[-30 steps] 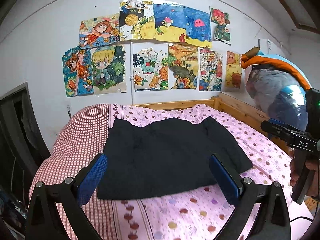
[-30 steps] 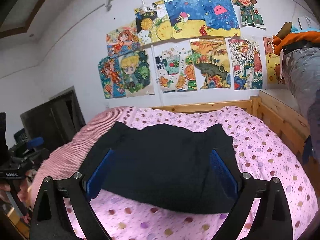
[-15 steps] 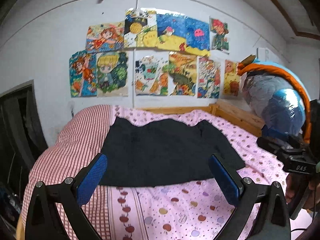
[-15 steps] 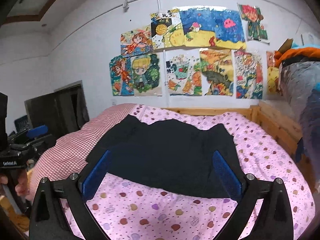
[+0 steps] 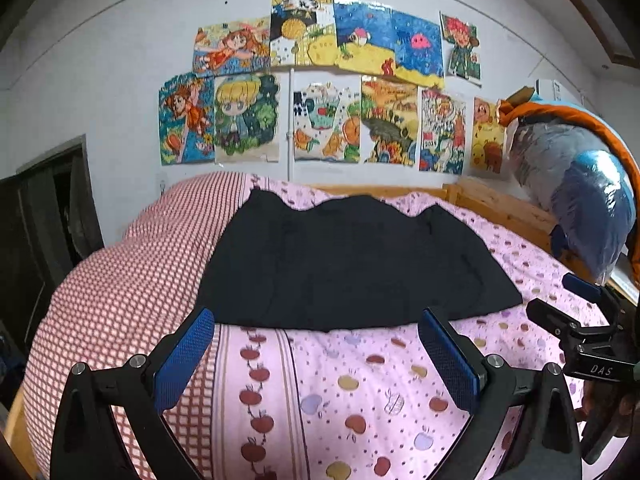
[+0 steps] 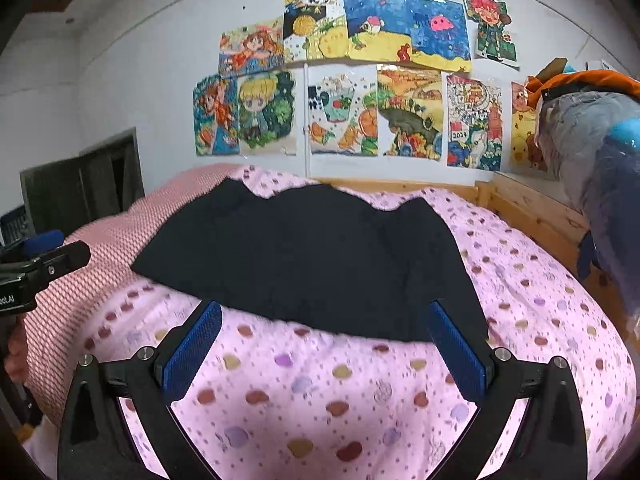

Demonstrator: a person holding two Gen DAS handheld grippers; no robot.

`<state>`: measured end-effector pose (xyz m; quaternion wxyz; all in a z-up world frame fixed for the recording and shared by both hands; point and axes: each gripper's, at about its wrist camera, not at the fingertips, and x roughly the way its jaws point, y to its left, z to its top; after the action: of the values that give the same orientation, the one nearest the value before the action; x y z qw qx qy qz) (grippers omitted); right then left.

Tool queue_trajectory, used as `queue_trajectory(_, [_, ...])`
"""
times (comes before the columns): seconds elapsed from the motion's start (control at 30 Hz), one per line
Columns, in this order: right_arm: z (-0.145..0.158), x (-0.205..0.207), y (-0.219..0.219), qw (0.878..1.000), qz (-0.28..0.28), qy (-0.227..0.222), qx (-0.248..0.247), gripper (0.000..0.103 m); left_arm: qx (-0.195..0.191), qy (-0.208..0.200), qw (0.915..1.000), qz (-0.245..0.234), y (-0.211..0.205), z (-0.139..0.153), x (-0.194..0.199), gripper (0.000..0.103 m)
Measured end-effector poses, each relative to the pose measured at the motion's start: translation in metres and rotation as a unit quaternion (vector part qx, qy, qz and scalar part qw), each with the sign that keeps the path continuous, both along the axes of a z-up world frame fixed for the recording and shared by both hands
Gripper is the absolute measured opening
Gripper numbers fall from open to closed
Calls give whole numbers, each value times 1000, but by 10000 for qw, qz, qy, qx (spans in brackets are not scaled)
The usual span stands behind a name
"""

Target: Fold large clothes

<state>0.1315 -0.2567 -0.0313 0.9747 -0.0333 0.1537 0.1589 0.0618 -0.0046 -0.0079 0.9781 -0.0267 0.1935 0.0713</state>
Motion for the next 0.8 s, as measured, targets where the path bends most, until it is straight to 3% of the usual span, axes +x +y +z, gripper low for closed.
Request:
queue_trajectory(0.33, [1, -27, 12, 9965, -130, -779, -280, 101, 266, 207, 9994, 80, -4, -28, 2, 103])
queue_trajectory(0.63, [-2, -17, 7, 9987, -263, -416, -121, 101, 251, 39, 9997, 54, 0, -25, -8, 103])
queue_trajectory(0.8, [-4, -15, 9, 9987, -231, -427, -125, 101, 270, 75, 9996, 20, 0, -26, -8, 103])
